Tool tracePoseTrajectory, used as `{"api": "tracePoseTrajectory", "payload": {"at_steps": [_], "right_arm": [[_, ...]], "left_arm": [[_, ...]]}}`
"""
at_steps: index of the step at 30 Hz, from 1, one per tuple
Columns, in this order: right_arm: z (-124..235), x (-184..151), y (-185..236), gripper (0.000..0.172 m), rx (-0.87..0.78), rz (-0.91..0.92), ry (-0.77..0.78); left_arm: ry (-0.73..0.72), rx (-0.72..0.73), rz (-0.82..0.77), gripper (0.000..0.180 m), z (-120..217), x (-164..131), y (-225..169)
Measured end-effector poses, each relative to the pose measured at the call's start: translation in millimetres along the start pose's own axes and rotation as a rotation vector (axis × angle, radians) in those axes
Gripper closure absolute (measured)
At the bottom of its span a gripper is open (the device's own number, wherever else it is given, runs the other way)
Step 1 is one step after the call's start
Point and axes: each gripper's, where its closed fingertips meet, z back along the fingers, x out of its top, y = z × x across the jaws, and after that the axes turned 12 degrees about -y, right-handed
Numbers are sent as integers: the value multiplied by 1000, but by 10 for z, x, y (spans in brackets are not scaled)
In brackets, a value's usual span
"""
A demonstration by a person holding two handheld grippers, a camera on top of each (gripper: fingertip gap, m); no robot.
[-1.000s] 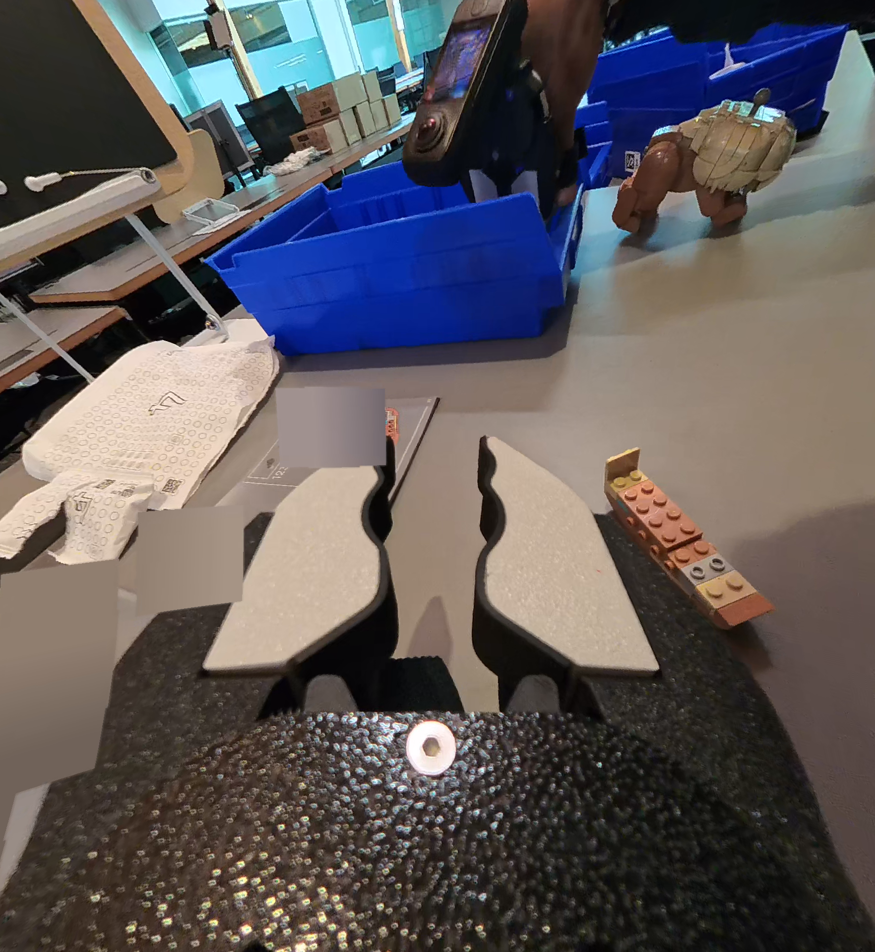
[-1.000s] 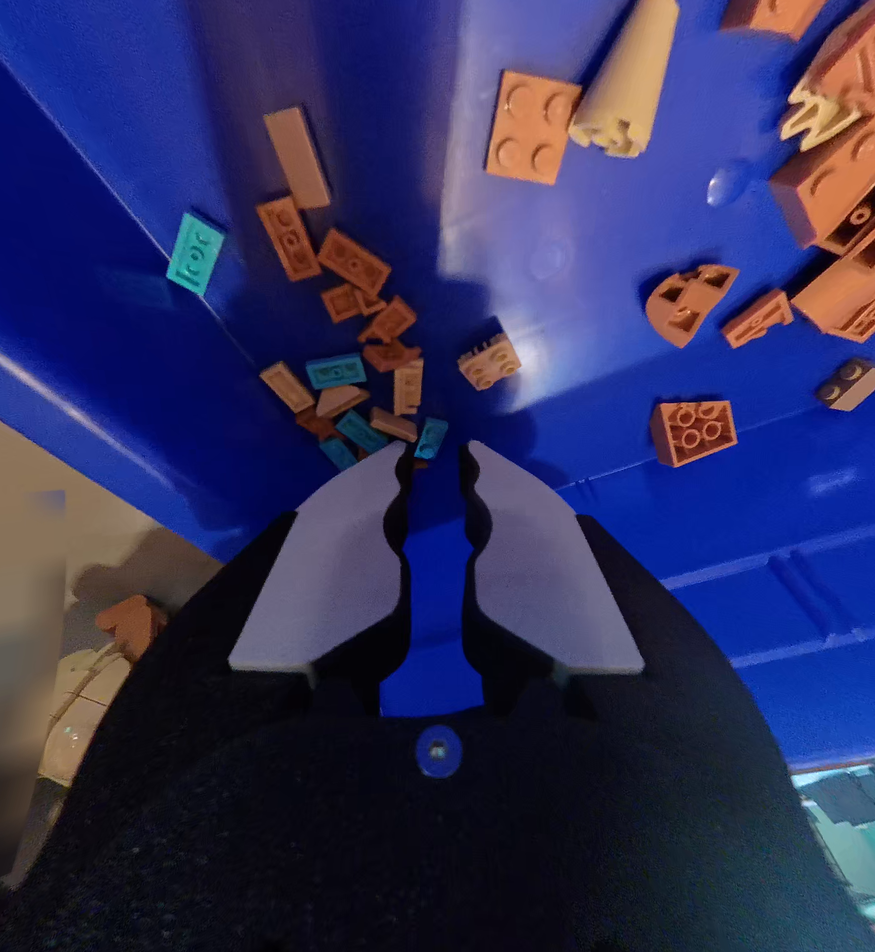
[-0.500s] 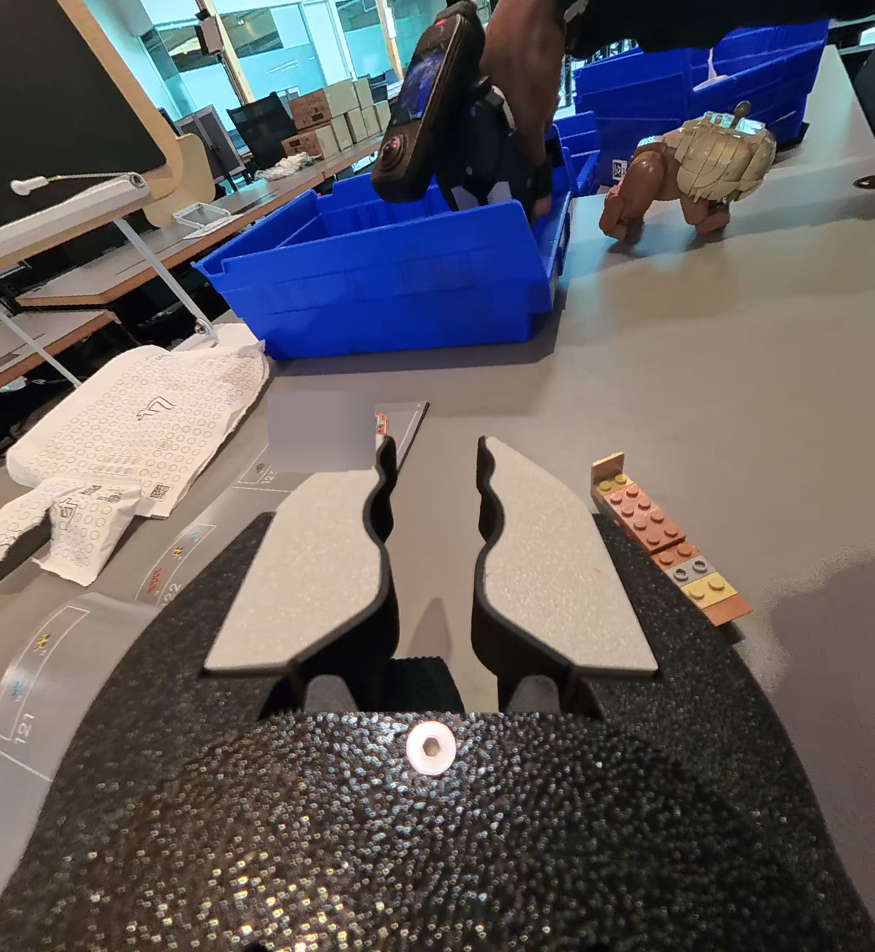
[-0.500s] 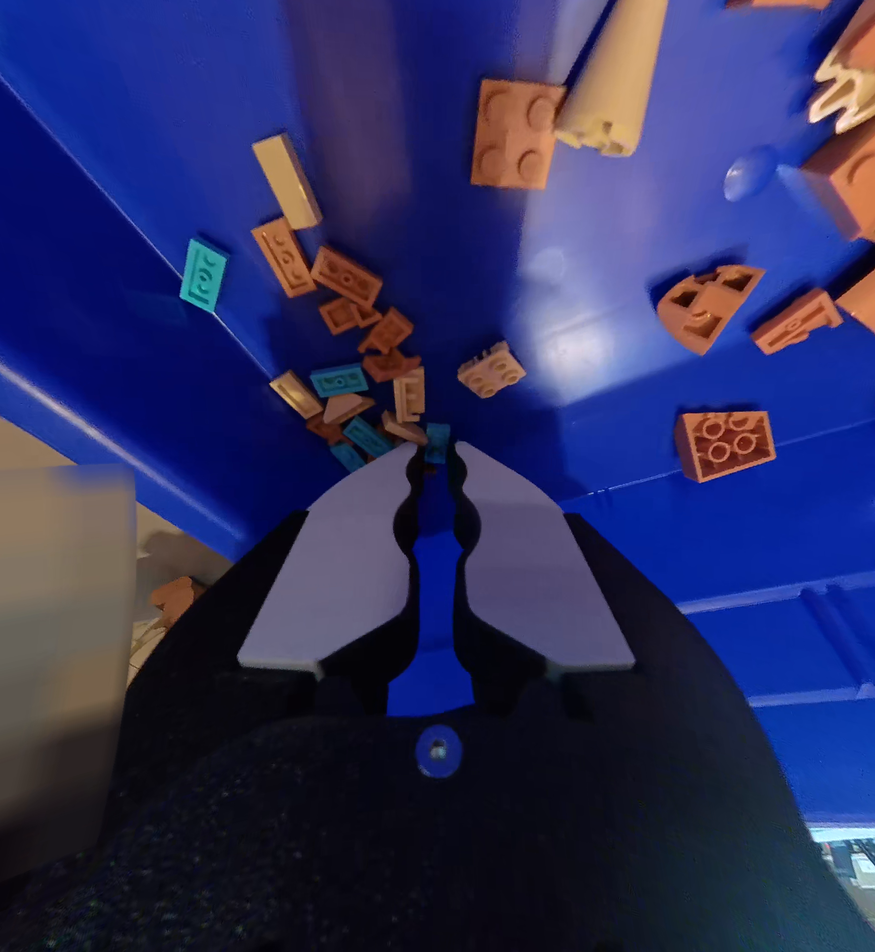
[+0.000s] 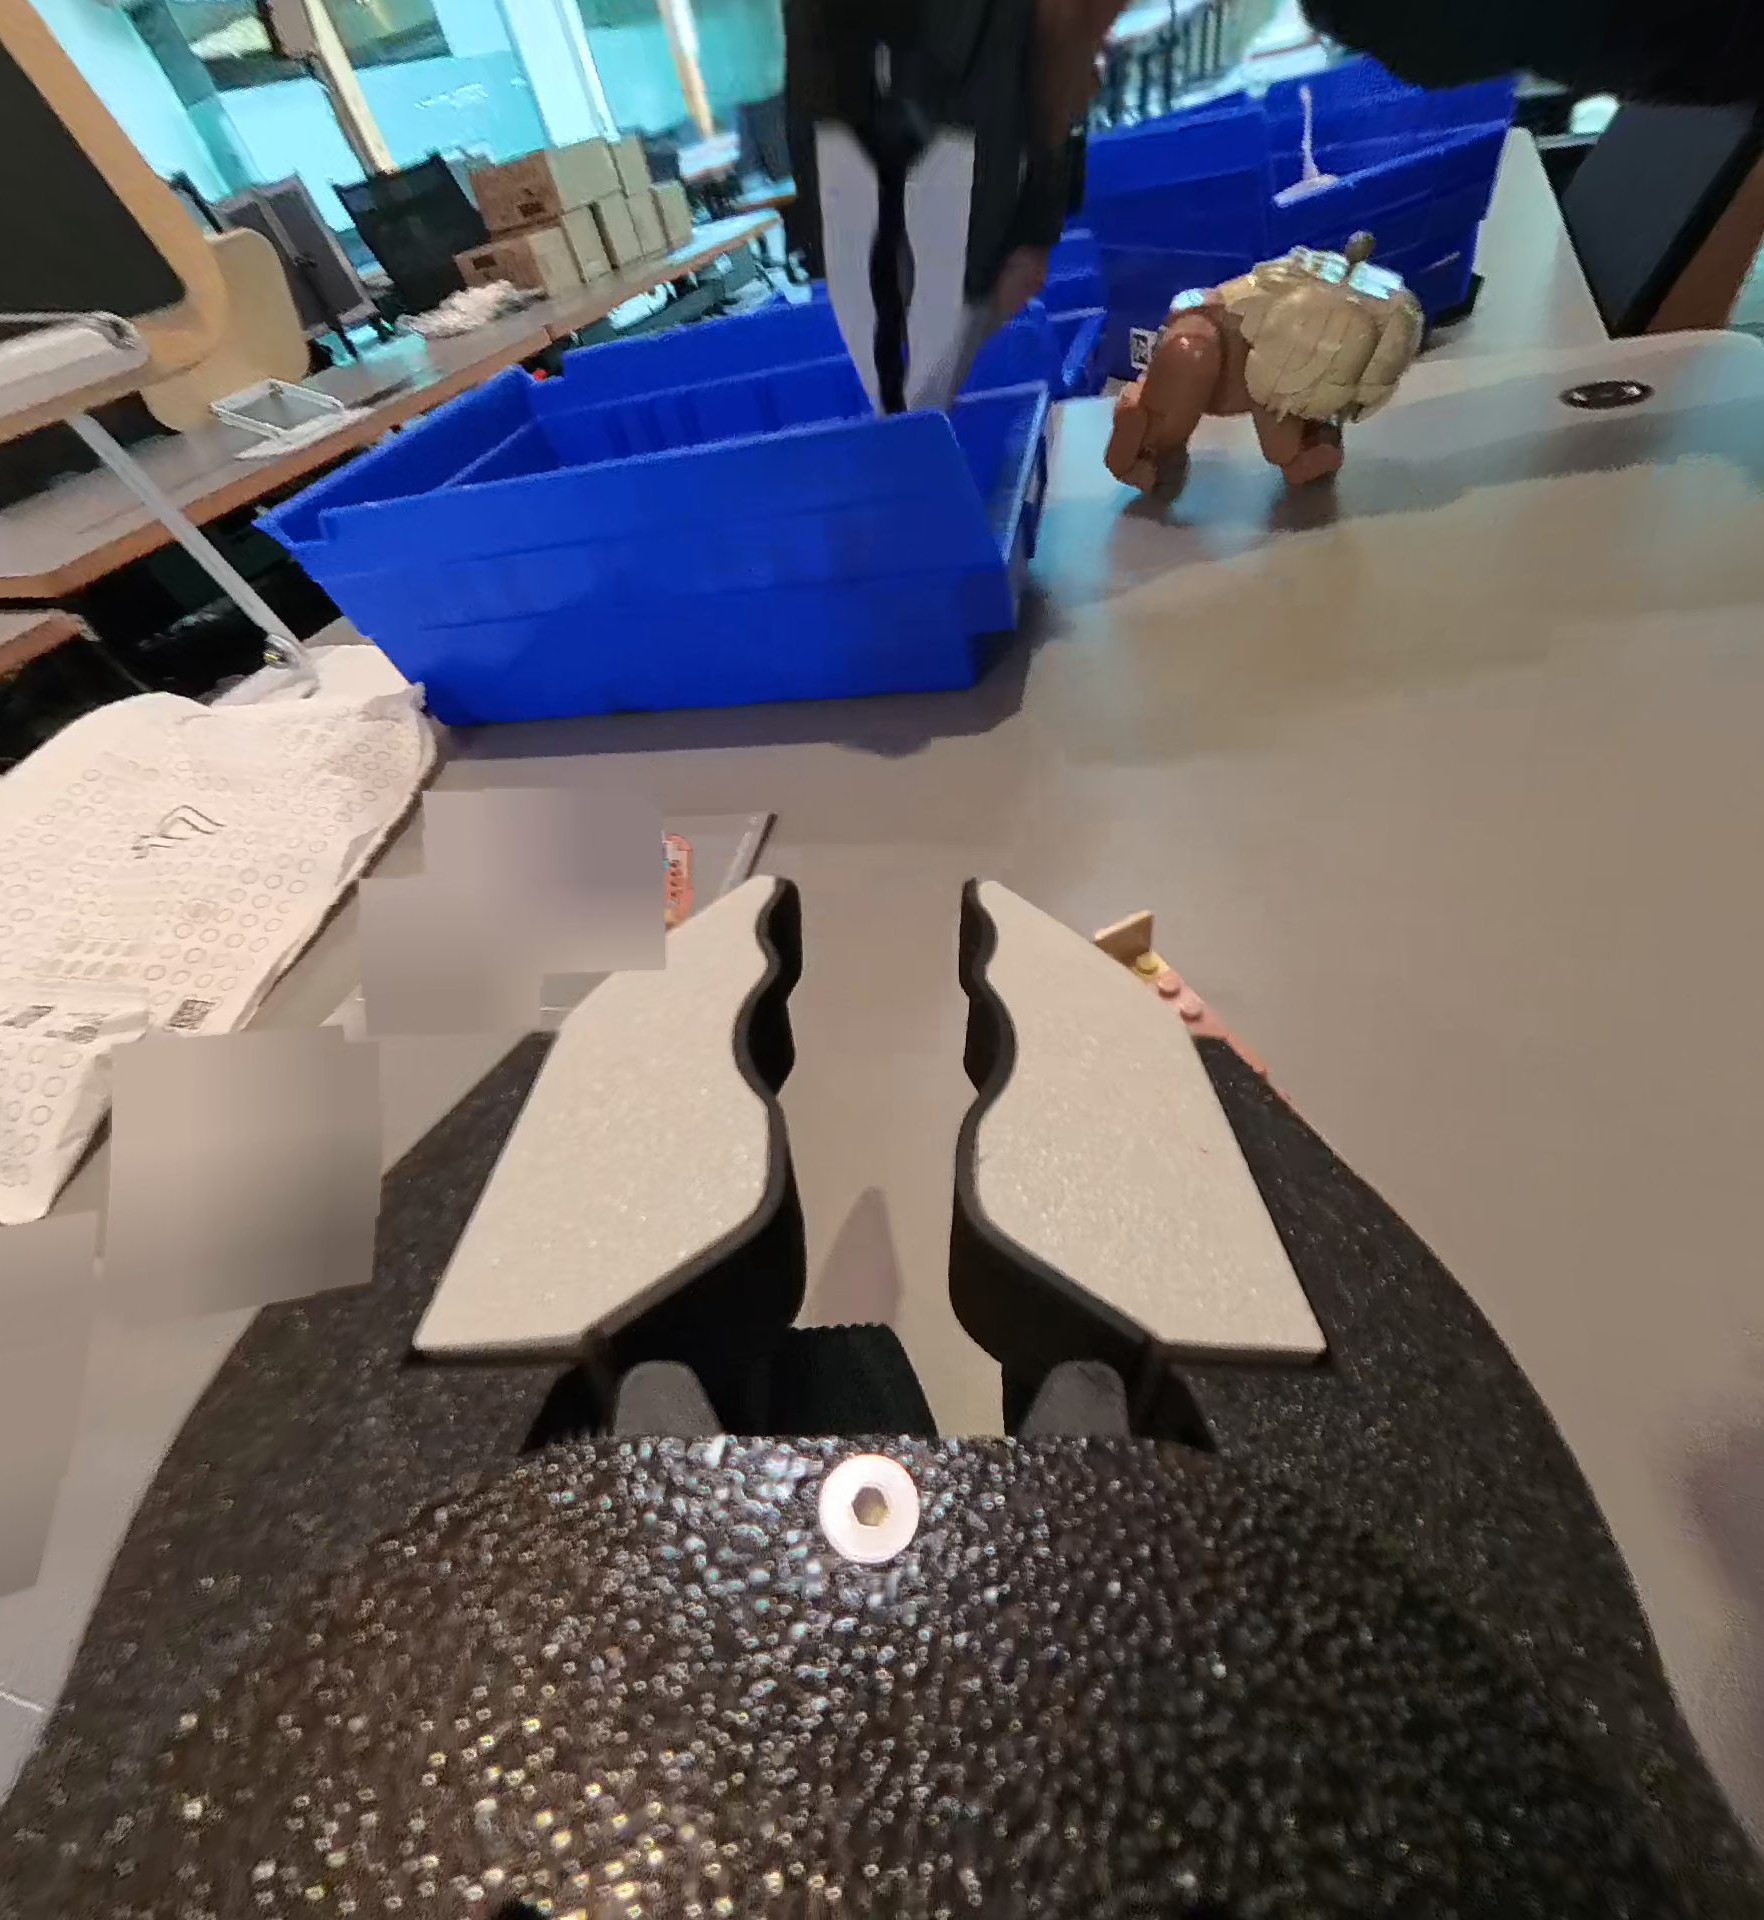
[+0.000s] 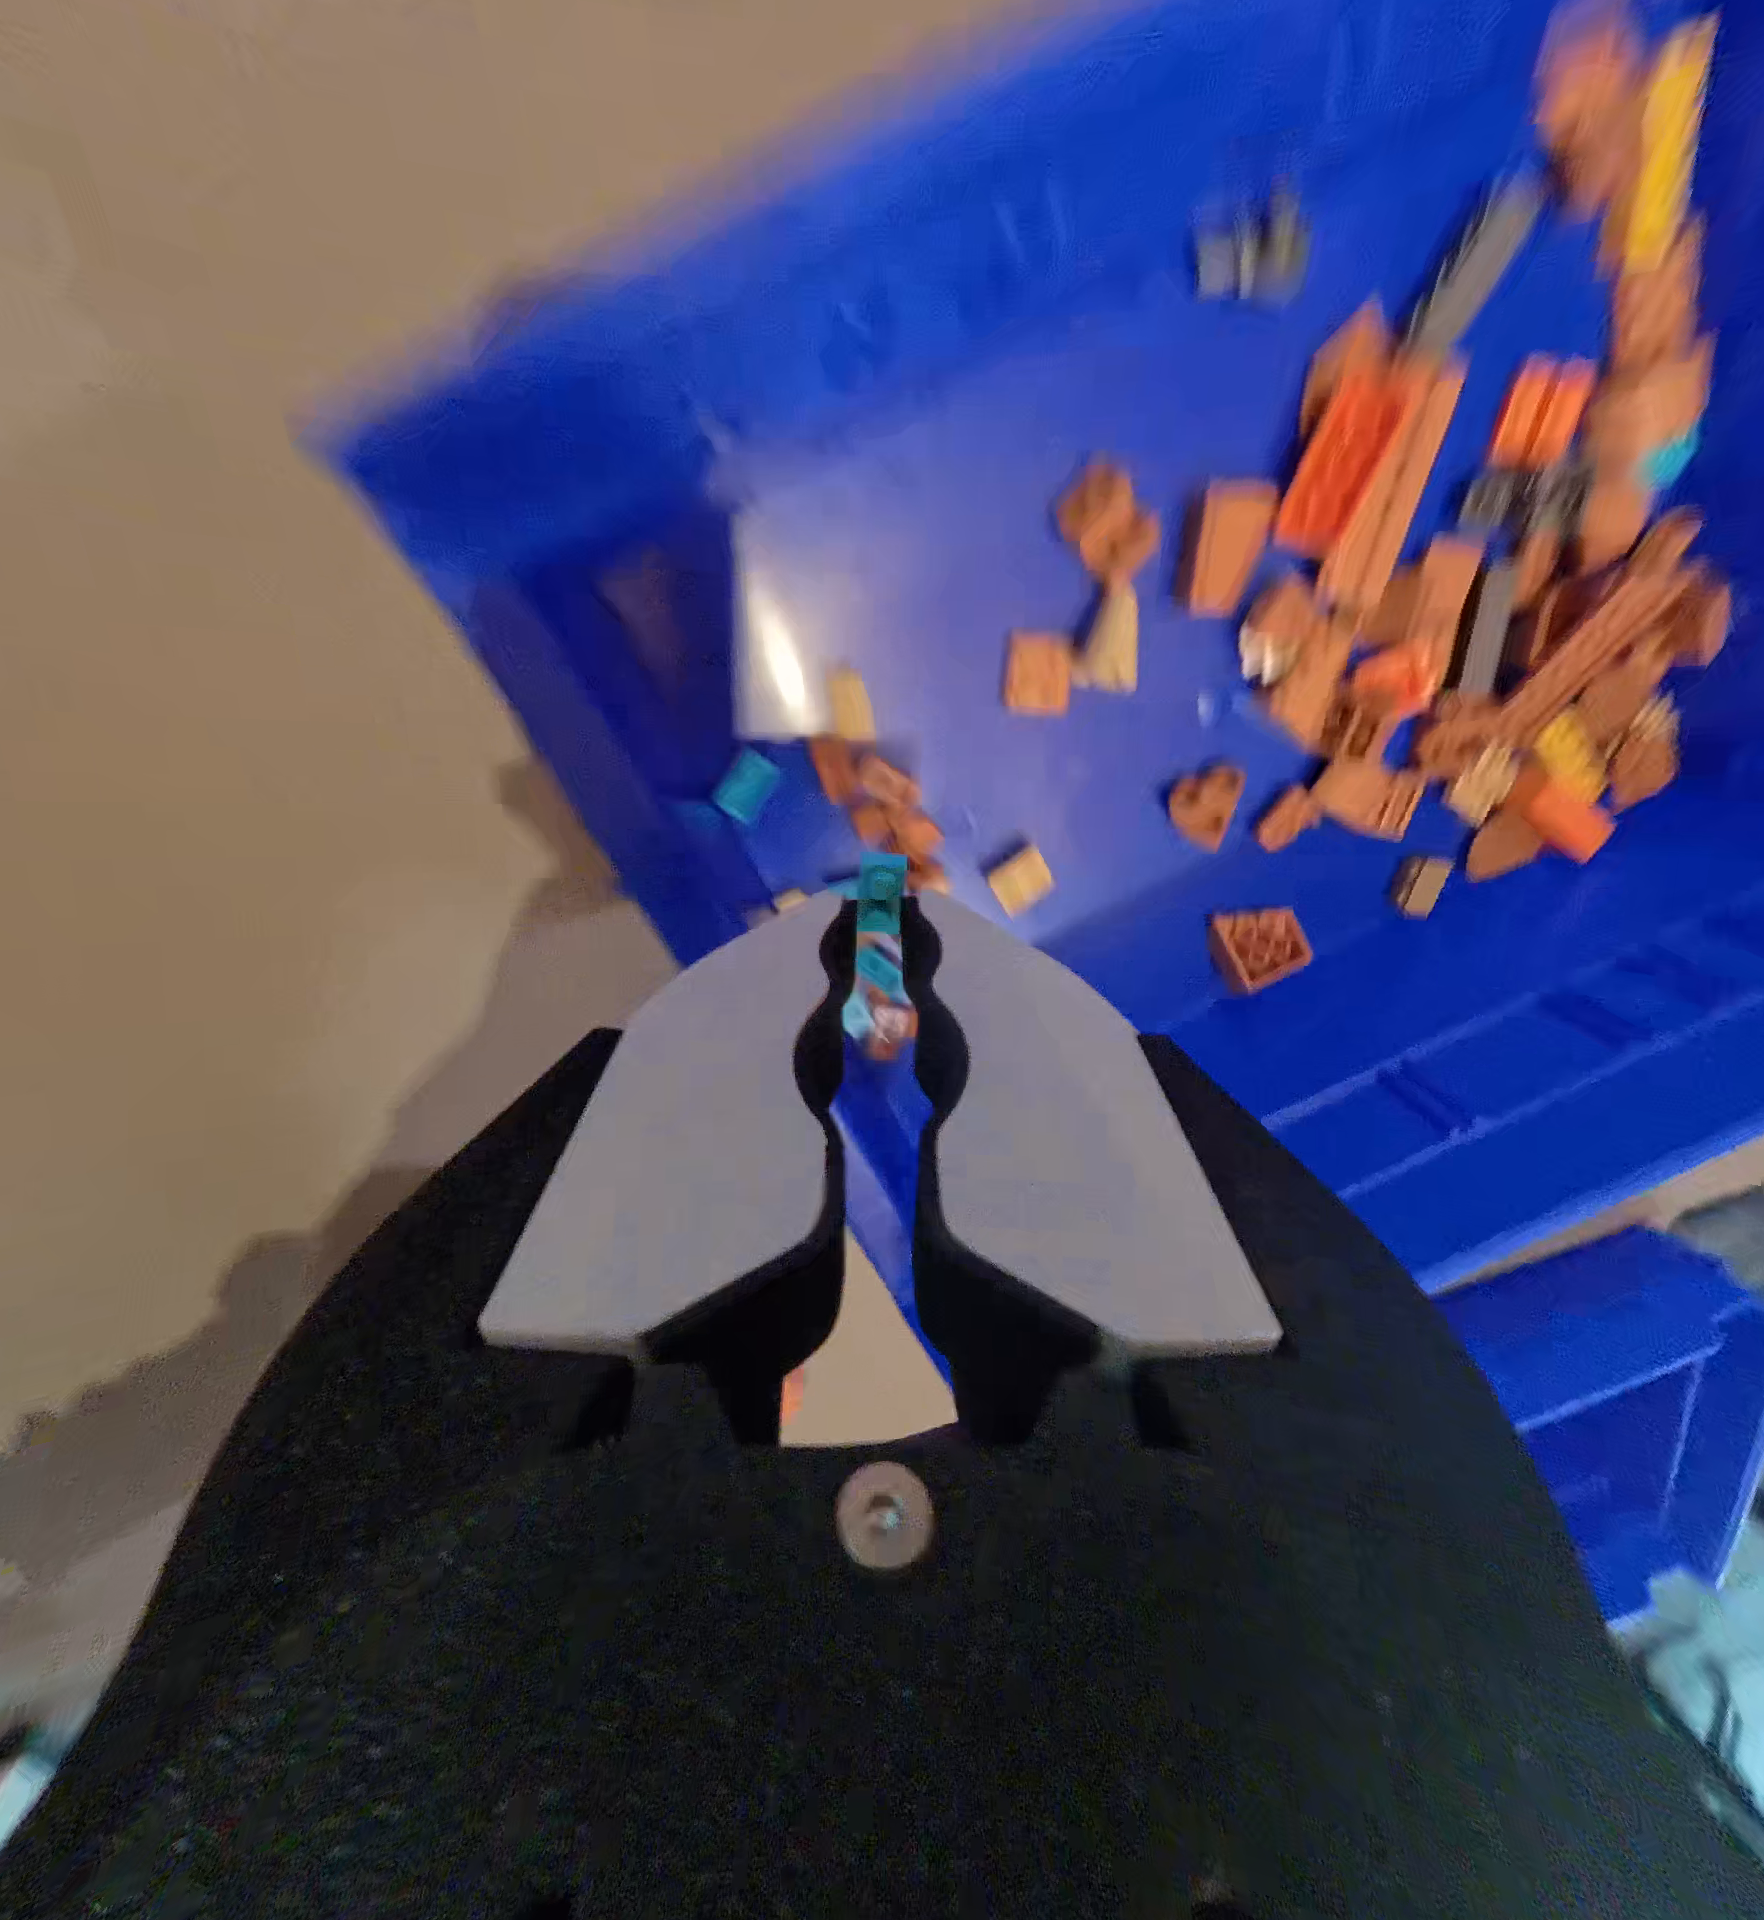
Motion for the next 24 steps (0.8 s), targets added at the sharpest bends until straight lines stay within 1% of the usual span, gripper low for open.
{"api": "tracePoseTrajectory", "payload": {"at_steps": [2,3,5,8,11,13,16,19,24], "right_arm": [[188,369,298,164,4,51,-147],[253,548,490,164,16,74,-221],[277,856,920,164,60,107,-344],[83,1205,1519,164,132,111,-466],[-195,1468,1929,164,192,67,-538],[-330,1621,2090,164,221,16,-573],[-461,1798,2191,164,230,-64,-591],[-593,1862,2215,164,200,-94,-537],[-765,1855,2194,164,138,-95,-432]], "left_arm": [[41,-39,9,152,17,-60,-37],[80,-96,16,151,39,-116,-105],[182,-175,13,151,113,-259,-196],[258,-258,38,150,219,-355,-314],[282,-327,104,149,295,-345,-432],[305,-380,147,148,344,-343,-536],[338,-388,159,148,376,-373,-605],[378,-363,156,147,386,-438,-618],[388,-344,145,147,367,-485,-663]]}}
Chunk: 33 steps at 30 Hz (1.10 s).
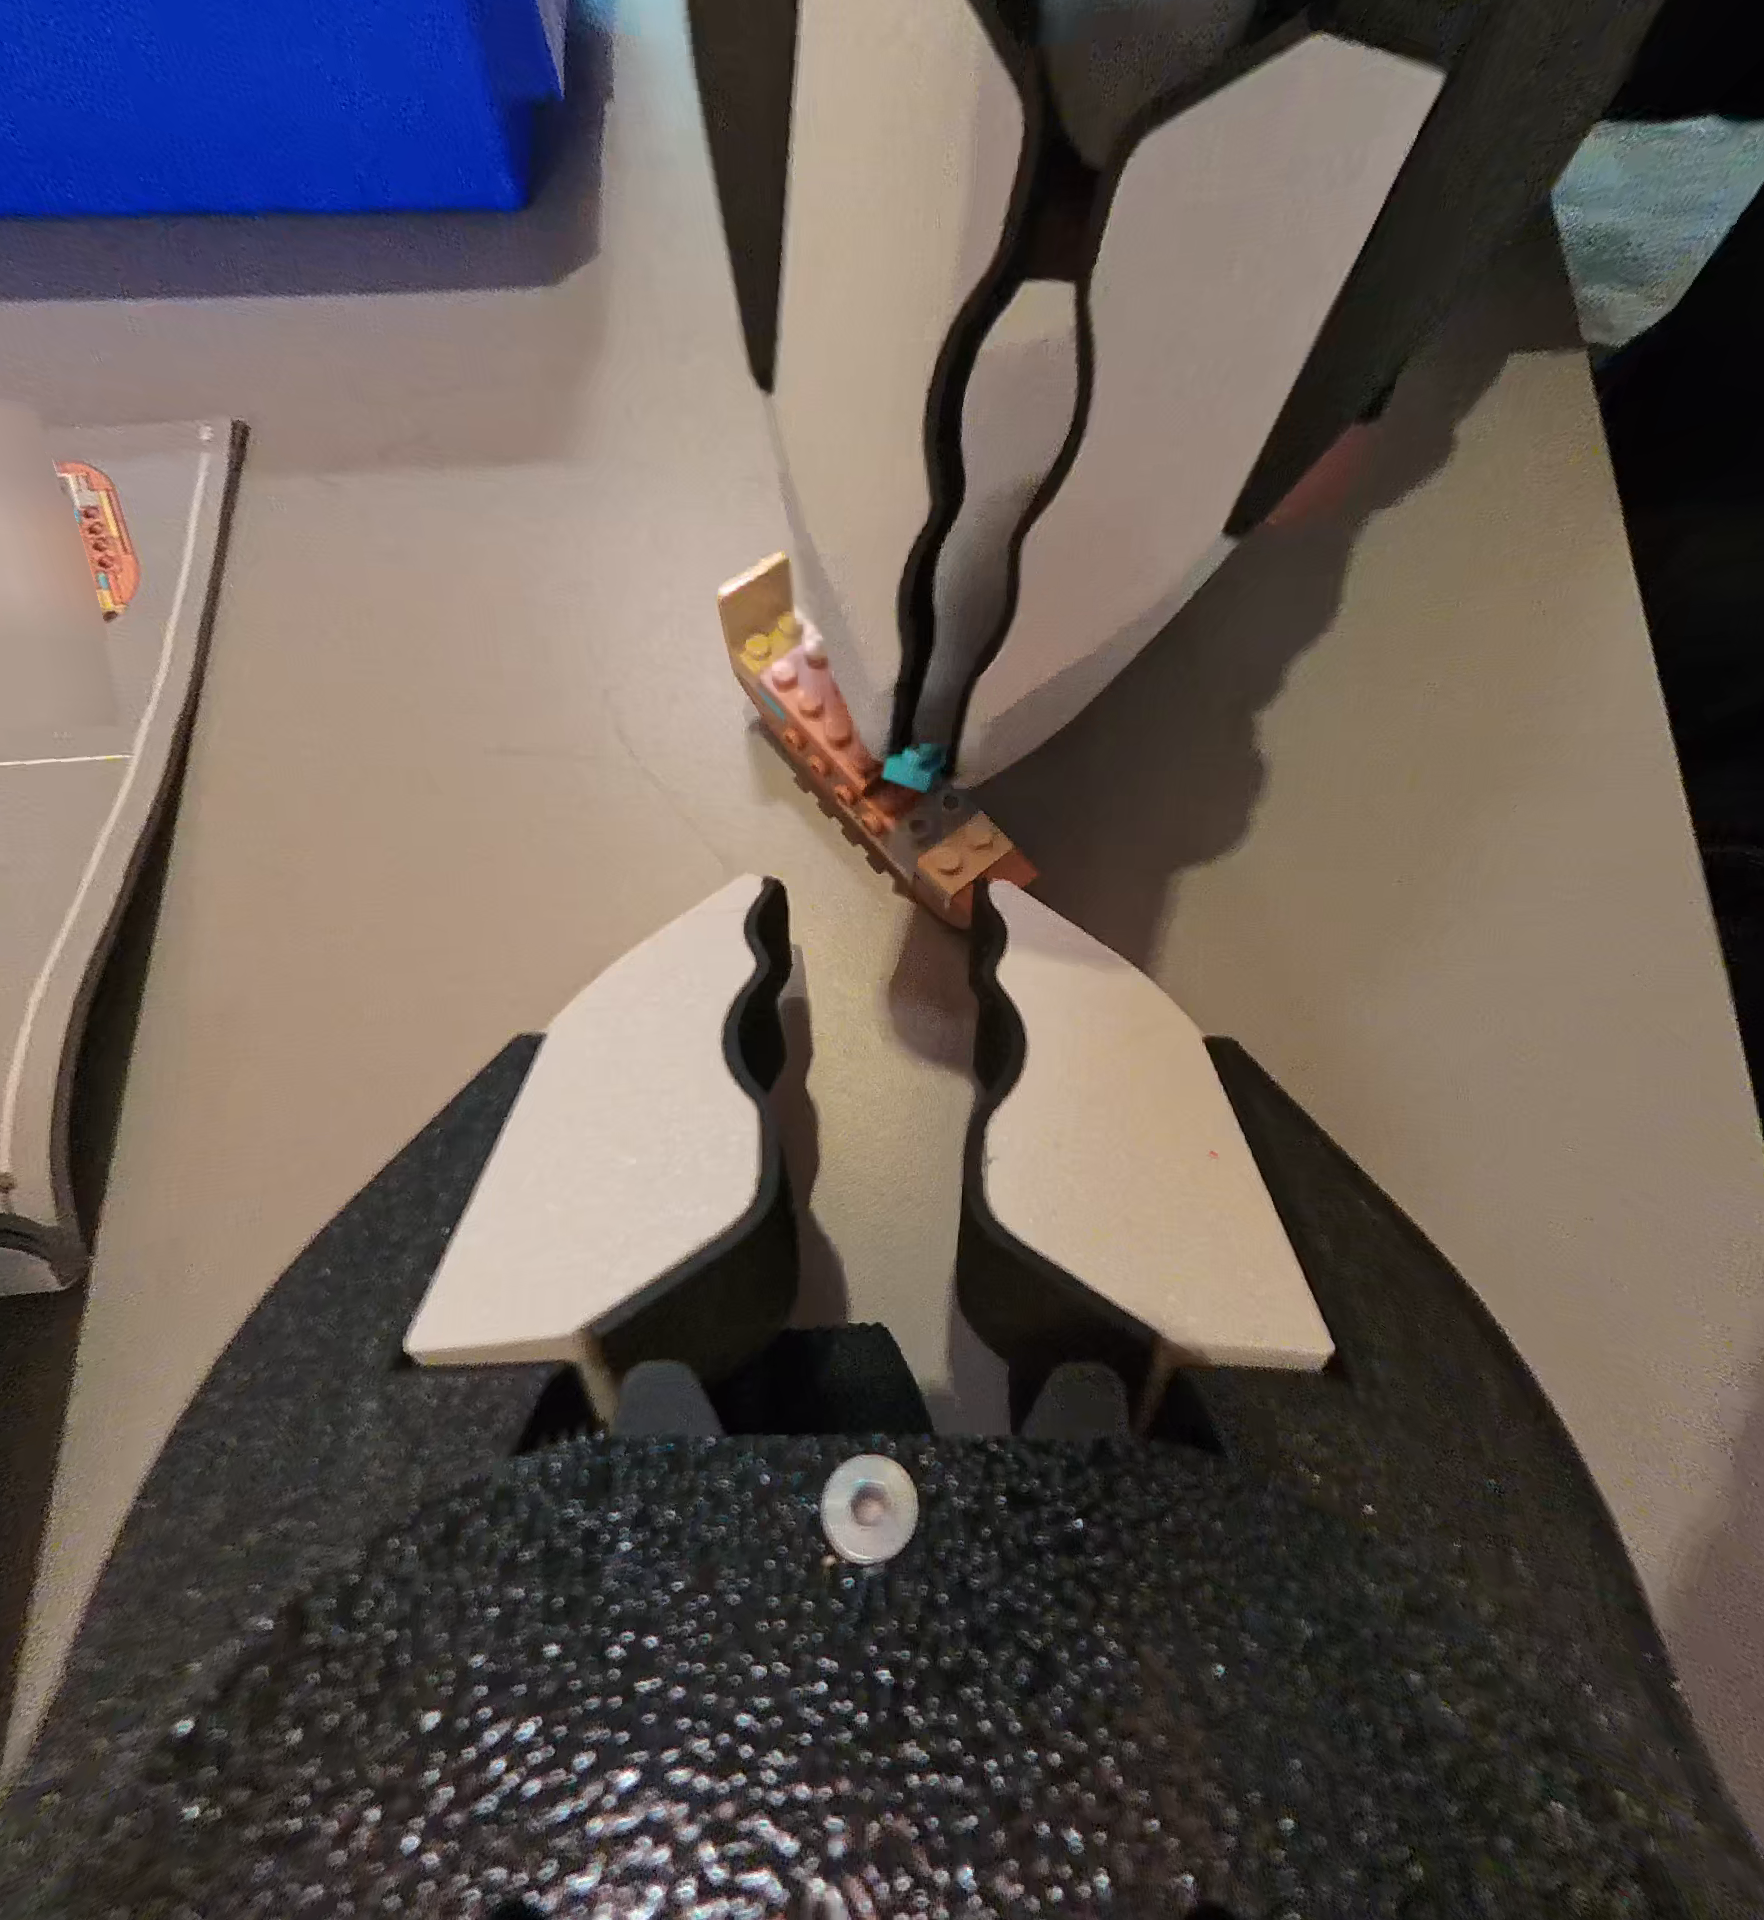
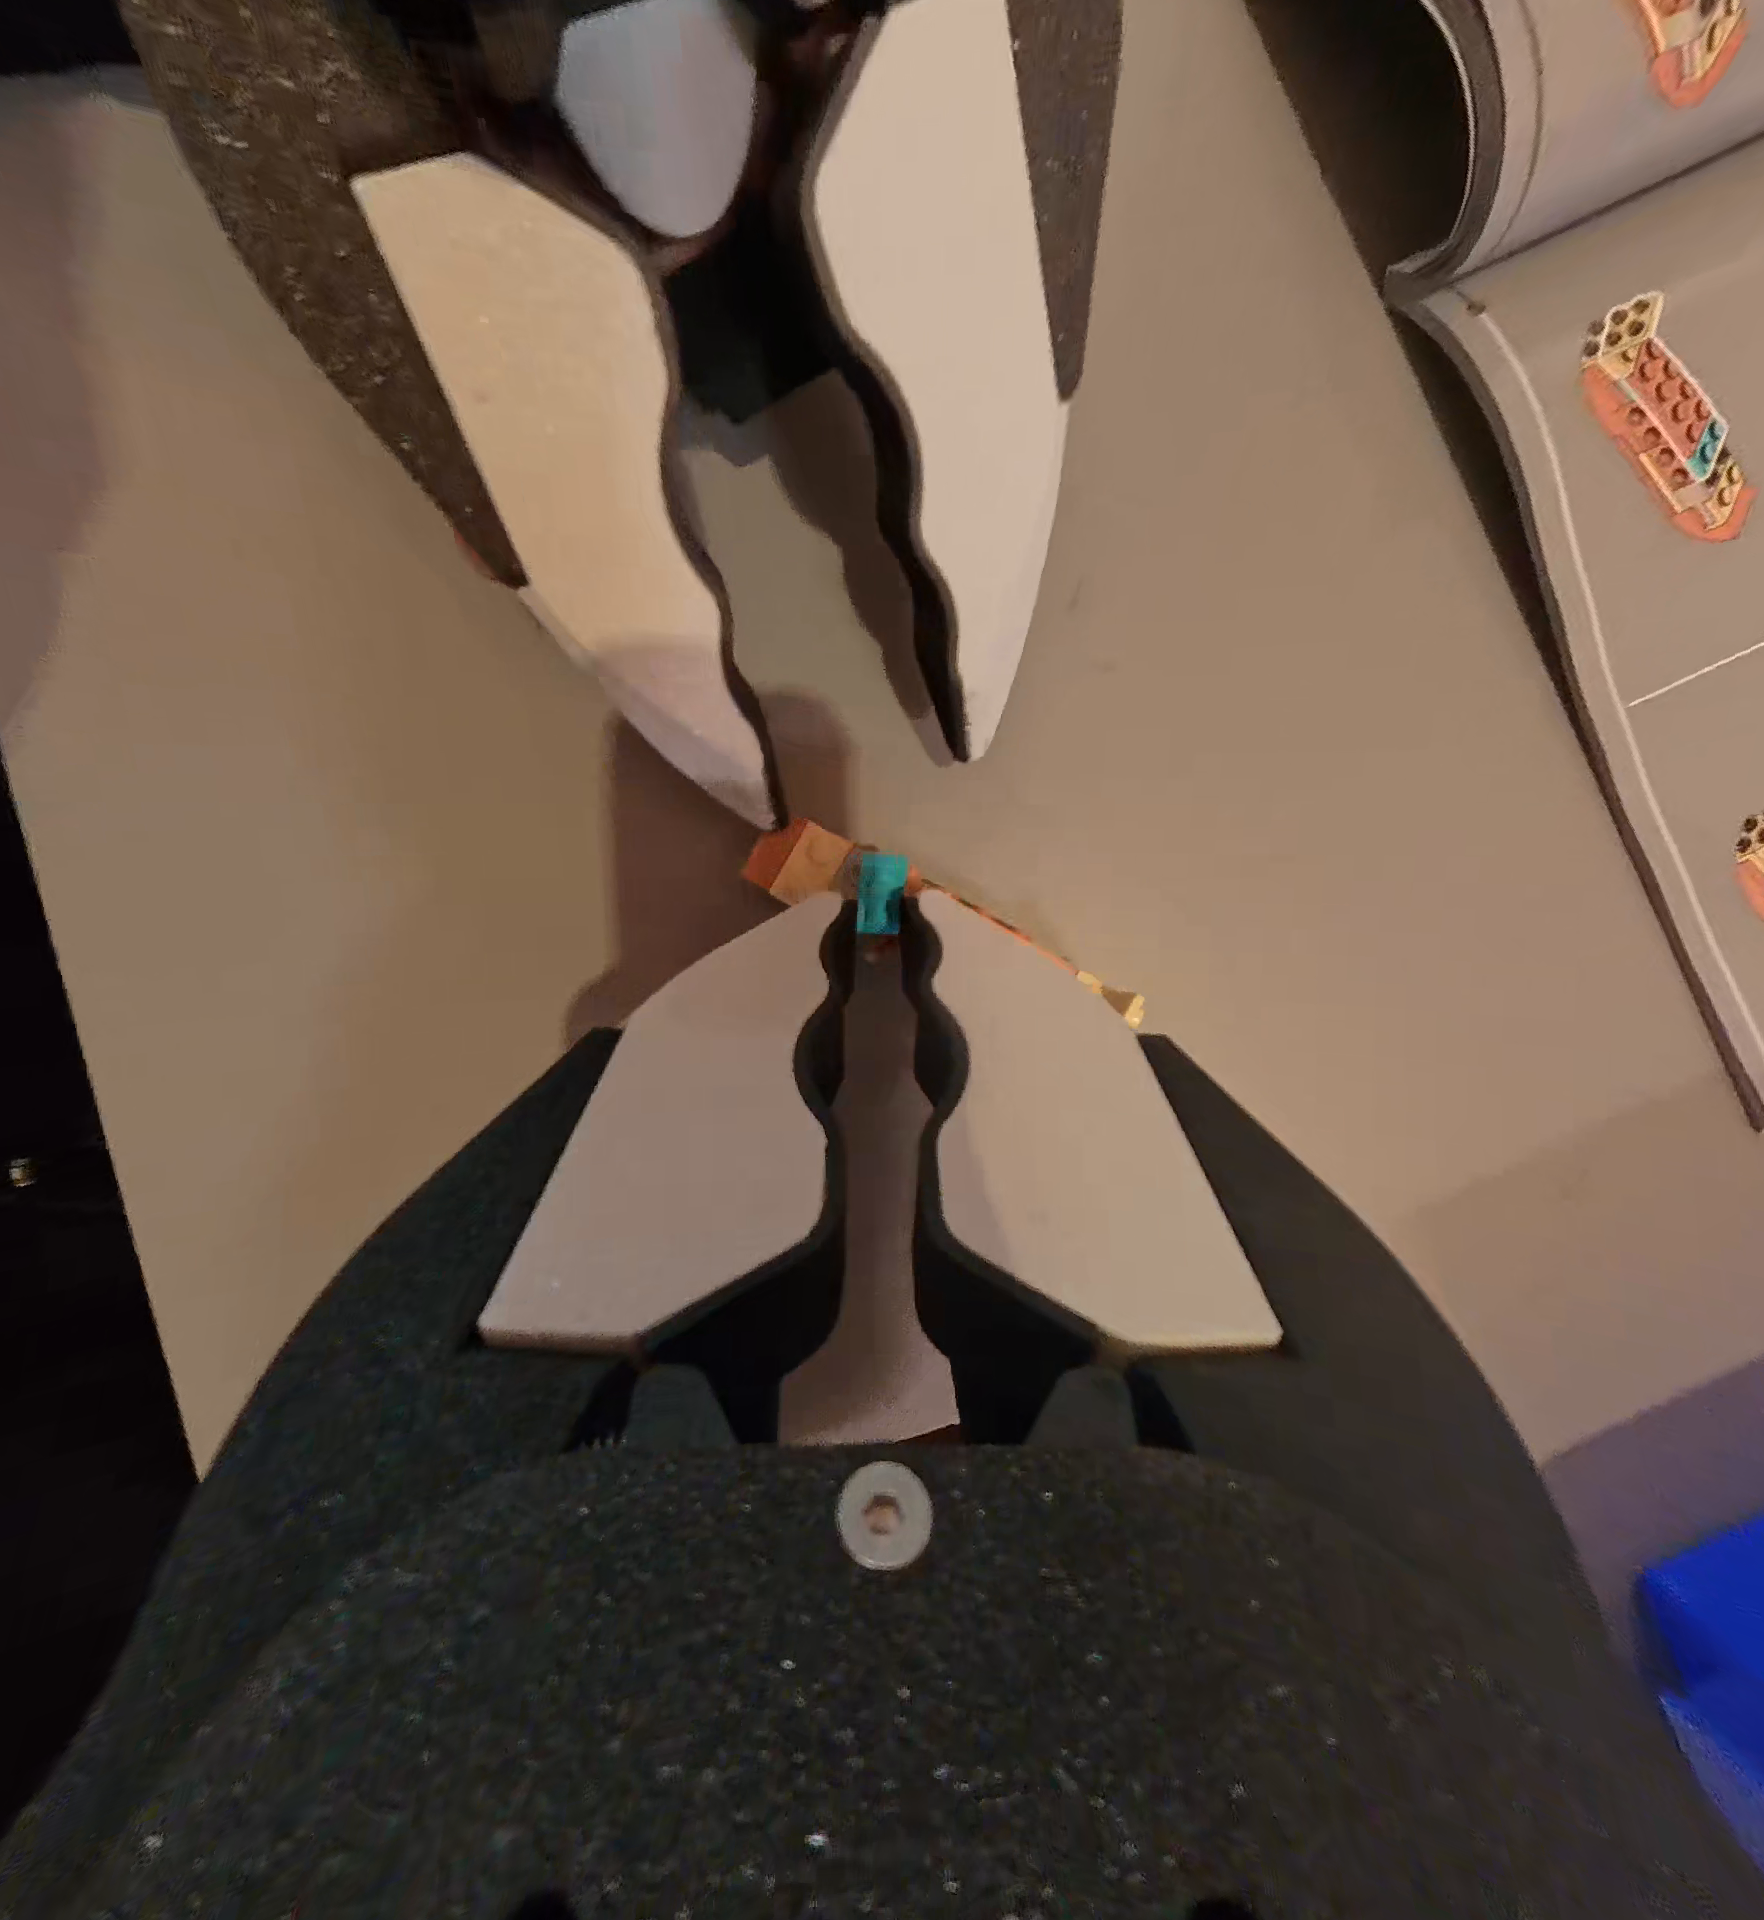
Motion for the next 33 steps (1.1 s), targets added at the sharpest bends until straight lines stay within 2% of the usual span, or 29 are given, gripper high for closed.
{"api": "tracePoseTrajectory", "payload": {"at_steps": [9,22,29,33], "right_arm": [[-12,-44,-42,164,-76,40,90],[4,-75,-25,161,-86,95,145],[118,-36,-72,148,-107,84,64],[275,136,-220,140,-153,108,-145]], "left_arm": [[1,11,-15,148,-10,14,-28],[14,-12,-28,148,-39,-15,-63],[-2,1,-15,148,-29,8,-47],[-60,29,33,148,-5,106,-60]]}}
